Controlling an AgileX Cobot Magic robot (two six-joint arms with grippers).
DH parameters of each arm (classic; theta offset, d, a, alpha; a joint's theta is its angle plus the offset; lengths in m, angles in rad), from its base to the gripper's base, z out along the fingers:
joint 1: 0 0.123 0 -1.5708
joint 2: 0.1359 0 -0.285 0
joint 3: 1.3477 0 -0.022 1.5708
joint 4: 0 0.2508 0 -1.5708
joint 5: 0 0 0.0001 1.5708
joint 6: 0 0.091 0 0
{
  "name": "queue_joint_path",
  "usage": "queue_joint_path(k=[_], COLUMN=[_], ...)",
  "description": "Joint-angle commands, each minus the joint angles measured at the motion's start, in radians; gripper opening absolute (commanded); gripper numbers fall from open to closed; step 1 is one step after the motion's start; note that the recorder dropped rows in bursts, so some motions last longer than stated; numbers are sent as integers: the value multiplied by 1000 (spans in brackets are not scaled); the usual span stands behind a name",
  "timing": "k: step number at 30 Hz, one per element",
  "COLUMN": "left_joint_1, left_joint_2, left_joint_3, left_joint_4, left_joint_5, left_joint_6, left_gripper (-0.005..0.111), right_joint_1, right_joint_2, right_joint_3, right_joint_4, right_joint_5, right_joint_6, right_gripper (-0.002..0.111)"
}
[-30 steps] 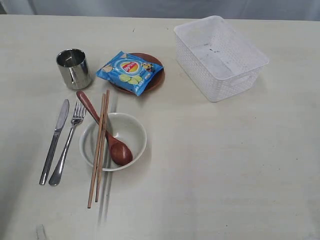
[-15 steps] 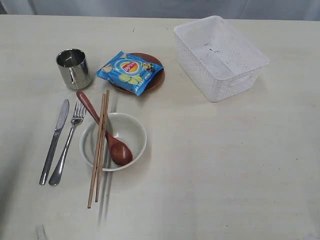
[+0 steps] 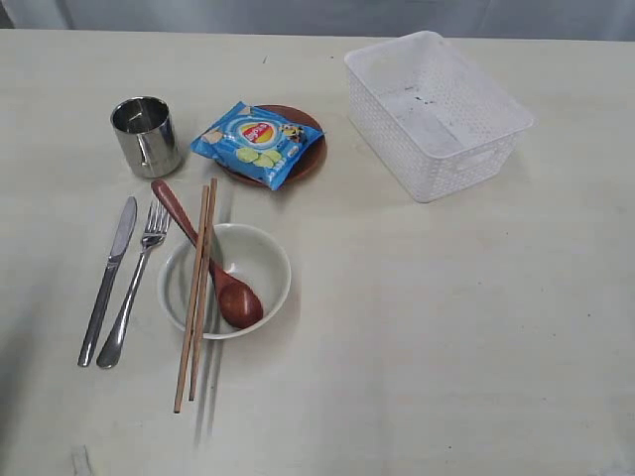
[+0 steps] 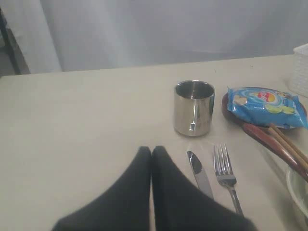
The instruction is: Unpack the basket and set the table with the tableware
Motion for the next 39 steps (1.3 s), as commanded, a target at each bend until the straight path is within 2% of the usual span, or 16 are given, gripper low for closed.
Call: queue_joint_path(k=[1, 11, 17, 21, 28, 33, 39], left_joint_1=[1, 1, 1, 1, 1, 1, 1], left_joint_2=[-4, -4, -4, -4, -4, -4, -4], left_joint_3=[4, 4, 4, 4, 4, 4, 4], left_joint_4=[1, 1, 1, 1, 1, 1, 1], left_joint_5=[1, 1, 1, 1, 1, 1, 1], left_joint_6=[4, 4, 0, 0, 0, 0, 1], left_gripper=[0, 0, 0, 0, 0, 0, 0], right_joint_1=[-6, 13, -22, -91, -162, -162, -165], right_joint_2=[-6, -6, -38, -89, -159, -159, -159], right_joint_3=[4, 4, 28, 123, 293, 293, 293], right_joint_4=[-3, -3, -170, -288, -328, -394, -410], right_joint_5=[4, 6, -11, -62, -89, 151, 282], right_joint_6=[-1, 2, 0, 0, -4, 0, 23], right_gripper=[0, 0, 0, 0, 0, 0, 0])
